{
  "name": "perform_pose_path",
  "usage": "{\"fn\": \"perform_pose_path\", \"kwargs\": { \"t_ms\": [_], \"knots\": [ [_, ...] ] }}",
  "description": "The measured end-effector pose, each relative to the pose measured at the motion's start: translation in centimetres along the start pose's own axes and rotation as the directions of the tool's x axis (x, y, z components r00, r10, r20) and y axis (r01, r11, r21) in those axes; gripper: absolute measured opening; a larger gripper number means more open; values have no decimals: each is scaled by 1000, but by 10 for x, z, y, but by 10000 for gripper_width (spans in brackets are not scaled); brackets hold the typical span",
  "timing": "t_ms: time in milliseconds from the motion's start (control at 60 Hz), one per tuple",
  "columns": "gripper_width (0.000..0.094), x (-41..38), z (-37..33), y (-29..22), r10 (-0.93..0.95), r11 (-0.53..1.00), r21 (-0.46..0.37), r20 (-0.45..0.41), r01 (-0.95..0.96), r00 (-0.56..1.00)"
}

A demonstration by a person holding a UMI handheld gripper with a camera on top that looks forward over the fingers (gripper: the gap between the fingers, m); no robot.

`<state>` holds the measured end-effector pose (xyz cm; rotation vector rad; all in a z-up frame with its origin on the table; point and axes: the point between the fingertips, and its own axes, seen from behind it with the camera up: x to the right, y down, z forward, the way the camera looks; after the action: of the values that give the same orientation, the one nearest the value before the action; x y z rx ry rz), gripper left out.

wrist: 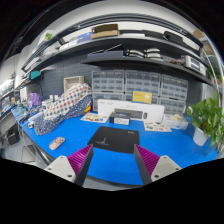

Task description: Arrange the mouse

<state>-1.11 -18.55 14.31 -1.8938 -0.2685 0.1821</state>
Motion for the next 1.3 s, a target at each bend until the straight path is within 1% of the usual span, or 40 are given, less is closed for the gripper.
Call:
{"fn": "perform_pose_path", "kwargs": {
  "t_ms": [67,117,250,367,533,667,850,983,1017,1083,1117,1167,1200,1233,1300],
  "knots": [
    [816,-6,-1,18,10,1000,-21,-7,-10,1000],
    [814,-17,-1,31,8,999,-47,2,-8,1000],
    [816,-68,10,88,-20,992,-127,36,24,999],
    [816,-123,19,114,-18,983,-182,71,31,997],
    [814,-205,46,125,-8,976,-215,107,31,994],
    [820,-263,78,119,9,974,-225,126,20,992],
    [809,-304,132,106,21,970,-243,73,-3,997],
    [778,-309,170,102,11,963,-268,0,-11,1000],
    [750,-309,178,96,22,966,-256,-19,-26,1000],
    [686,-307,191,91,29,964,-264,-49,-41,998],
    [618,-308,195,91,35,962,-269,-54,-48,998],
    [560,-309,200,91,55,958,-278,-65,-70,996],
    [469,-307,203,90,63,956,-280,-86,-85,994],
    [466,-306,205,89,72,953,-286,-96,-97,993],
    [427,-305,206,90,76,950,-294,-111,-106,991]
  ]
}}
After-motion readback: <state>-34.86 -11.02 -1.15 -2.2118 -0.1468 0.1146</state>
